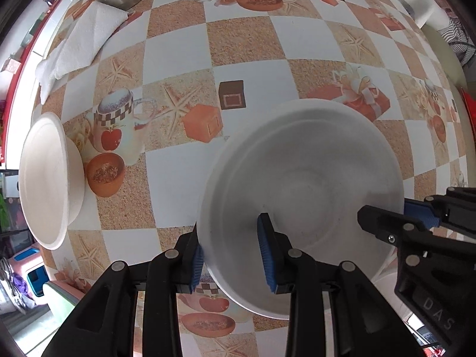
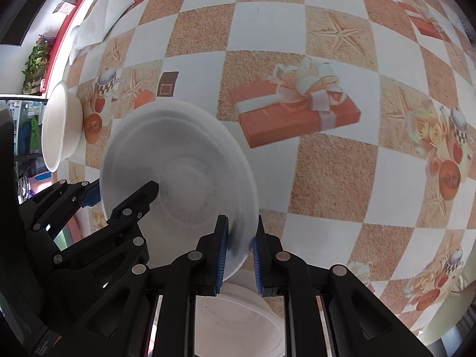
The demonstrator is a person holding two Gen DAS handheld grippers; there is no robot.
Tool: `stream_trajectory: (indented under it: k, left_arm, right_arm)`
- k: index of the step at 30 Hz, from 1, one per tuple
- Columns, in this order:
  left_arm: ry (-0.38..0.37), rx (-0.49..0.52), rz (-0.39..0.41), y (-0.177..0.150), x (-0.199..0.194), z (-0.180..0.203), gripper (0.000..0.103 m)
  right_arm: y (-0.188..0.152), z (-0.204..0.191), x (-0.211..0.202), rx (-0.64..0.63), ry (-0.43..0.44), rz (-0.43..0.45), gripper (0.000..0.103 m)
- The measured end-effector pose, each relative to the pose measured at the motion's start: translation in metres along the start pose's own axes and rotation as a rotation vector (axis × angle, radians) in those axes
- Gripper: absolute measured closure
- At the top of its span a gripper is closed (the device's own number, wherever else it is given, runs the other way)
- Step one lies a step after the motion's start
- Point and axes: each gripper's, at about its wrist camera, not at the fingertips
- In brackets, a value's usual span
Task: Organize plates and bowls
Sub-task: 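Close both grippers on the rim of the white paper plate, then carry the plate with both grippers and lower it onto the white plates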
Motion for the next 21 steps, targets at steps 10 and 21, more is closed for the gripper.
stream_trajectory:
  k: [10, 21]
  left_arm:
    - [0.002, -0.003, 0.082, -0.023, -0.047, 0.018, 0.068]
    - [-0.051, 0.123, 0.023, -0.088, -0.065, 0.047, 0.065]
  right_arm:
    - [-0.034, -0.004, -0.037, -0.006, 0.016, 0.061, 0.086]
    - [-0.109, 0.008, -0.055, 0.011, -0.016, 0.044, 0.086]
Point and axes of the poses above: each gripper's, at about its wrist camera, not at the fingertips, and x roughly the way its jaws point, z to its right, y to its top, and after that the axes turned 5 degrees about -z, right-handed
